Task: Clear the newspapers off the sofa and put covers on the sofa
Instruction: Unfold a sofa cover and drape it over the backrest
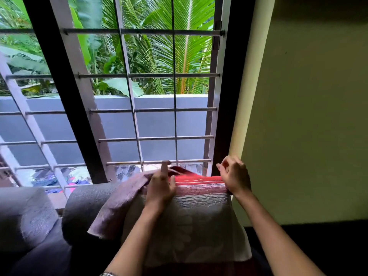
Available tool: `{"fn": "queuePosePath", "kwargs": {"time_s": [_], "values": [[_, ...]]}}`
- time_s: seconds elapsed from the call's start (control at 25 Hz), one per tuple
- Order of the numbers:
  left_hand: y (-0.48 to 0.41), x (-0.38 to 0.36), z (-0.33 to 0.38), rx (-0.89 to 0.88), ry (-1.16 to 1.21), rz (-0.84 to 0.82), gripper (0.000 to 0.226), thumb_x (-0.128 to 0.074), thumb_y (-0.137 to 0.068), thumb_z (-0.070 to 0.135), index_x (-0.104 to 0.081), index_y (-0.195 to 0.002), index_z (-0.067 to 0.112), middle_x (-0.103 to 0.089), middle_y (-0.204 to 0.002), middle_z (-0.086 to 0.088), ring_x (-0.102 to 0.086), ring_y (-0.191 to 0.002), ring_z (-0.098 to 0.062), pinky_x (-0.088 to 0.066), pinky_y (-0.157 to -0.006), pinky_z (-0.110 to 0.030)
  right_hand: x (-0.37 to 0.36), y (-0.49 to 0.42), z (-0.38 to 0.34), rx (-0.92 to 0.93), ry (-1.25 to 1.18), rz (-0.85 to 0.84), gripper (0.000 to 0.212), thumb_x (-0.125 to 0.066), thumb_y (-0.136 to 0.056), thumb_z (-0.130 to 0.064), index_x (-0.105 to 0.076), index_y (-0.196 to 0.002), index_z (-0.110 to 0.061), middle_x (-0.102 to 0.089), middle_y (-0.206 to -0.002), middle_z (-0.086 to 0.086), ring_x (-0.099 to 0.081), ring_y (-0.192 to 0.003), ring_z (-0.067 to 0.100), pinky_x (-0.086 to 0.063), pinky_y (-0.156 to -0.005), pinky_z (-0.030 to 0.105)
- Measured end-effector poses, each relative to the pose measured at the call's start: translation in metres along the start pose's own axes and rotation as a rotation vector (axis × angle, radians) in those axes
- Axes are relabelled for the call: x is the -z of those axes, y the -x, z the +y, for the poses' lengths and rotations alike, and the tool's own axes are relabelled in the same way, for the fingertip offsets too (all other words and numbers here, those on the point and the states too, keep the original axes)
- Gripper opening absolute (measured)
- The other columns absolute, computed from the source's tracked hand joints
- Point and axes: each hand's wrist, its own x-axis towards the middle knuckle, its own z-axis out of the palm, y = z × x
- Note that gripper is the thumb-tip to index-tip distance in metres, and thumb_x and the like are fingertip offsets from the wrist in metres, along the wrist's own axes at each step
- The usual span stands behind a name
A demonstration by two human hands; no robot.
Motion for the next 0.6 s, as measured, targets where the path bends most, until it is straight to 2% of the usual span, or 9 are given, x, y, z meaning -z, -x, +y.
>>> {"fn": "queuePosePath", "kwargs": {"time_s": [0.08, 0.16, 0.2, 0.28, 0.36, 0.48, 0.6], "values": [[-0.011, -0.003, 0.001, 0.032, -0.203, -0.161, 0.027, -0.044, -0.095, 0.031, -0.051, -0.114, 0.014, -0.068, -0.105, -0.014, -0.064, -0.094, -0.03, -0.051, -0.082, -0.039, -0.002, -0.006, -0.006, 0.066, 0.097, -0.324, 0.038, -0.043, -0.096, -0.04, -0.064, -0.089, -0.009, -0.063, -0.094, 0.007, -0.059, -0.088, 0.026, -0.038, -0.066, 0.027], [-0.019, -0.005, -0.004, 0.092, -0.484, -0.257, 0.046, -0.032, -0.095, 0.05, -0.059, -0.108, 0.016, -0.067, -0.108, -0.012, -0.061, -0.1, -0.028, -0.042, -0.088, -0.037, -0.004, -0.011, -0.011, 0.029, 0.176, -0.631, 0.052, -0.028, -0.097, -0.052, -0.065, -0.098, -0.015, -0.064, -0.101, 0.004, -0.057, -0.095, 0.022, -0.044, -0.077, 0.032], [-0.021, -0.007, -0.007, 0.115, -0.562, -0.263, 0.053, -0.028, -0.094, 0.054, -0.062, -0.106, 0.016, -0.066, -0.108, -0.012, -0.06, -0.101, -0.027, -0.04, -0.089, -0.036, -0.004, -0.012, -0.014, -0.003, 0.195, -0.706, 0.053, -0.026, -0.097, -0.052, -0.064, -0.102, -0.016, -0.064, -0.104, 0.004, -0.057, -0.095, 0.02, -0.046, -0.082, 0.035], [-0.02, -0.011, -0.008, 0.127, -0.606, -0.26, 0.058, -0.023, -0.094, 0.056, -0.062, -0.106, 0.015, -0.066, -0.109, -0.012, -0.058, -0.101, -0.027, -0.037, -0.089, -0.036, -0.01, -0.009, -0.022, 0.031, 0.259, -0.706, 0.046, -0.029, -0.098, -0.047, -0.062, -0.103, -0.015, -0.064, -0.105, 0.006, -0.058, -0.091, 0.017, -0.044, -0.093, 0.041], [-0.02, -0.011, -0.005, 0.12, -0.582, -0.253, 0.056, -0.023, -0.095, 0.052, -0.062, -0.107, 0.014, -0.065, -0.11, -0.013, -0.057, -0.102, -0.027, -0.037, -0.089, -0.036, -0.019, -0.002, -0.038, 0.157, 0.288, -0.618, 0.039, -0.032, -0.099, -0.04, -0.06, -0.1, -0.014, -0.064, -0.106, 0.007, -0.056, -0.089, 0.017, -0.036, -0.101, 0.042], [-0.016, -0.004, -0.006, 0.049, -0.461, -0.181, 0.043, -0.031, -0.097, 0.039, -0.064, -0.103, 0.012, -0.066, -0.109, -0.014, -0.059, -0.102, -0.029, -0.04, -0.087, -0.035, -0.034, 0.012, -0.064, 0.253, 0.19, -0.6, 0.035, -0.033, -0.098, -0.035, -0.058, -0.106, -0.011, -0.062, -0.11, 0.011, -0.057, -0.097, 0.024, -0.041, -0.09, 0.037], [-0.004, 0.014, -0.021, -0.055, -0.215, -0.141, 0.027, -0.042, -0.095, 0.023, -0.064, -0.106, 0.012, -0.067, -0.109, -0.011, -0.06, -0.102, -0.027, -0.042, -0.088, -0.034, -0.046, 0.017, -0.083, 0.303, 0.125, -0.631, 0.035, -0.039, -0.096, -0.037, -0.057, -0.113, -0.013, -0.06, -0.115, 0.012, -0.055, -0.104, 0.029, -0.043, -0.089, 0.037]]}}
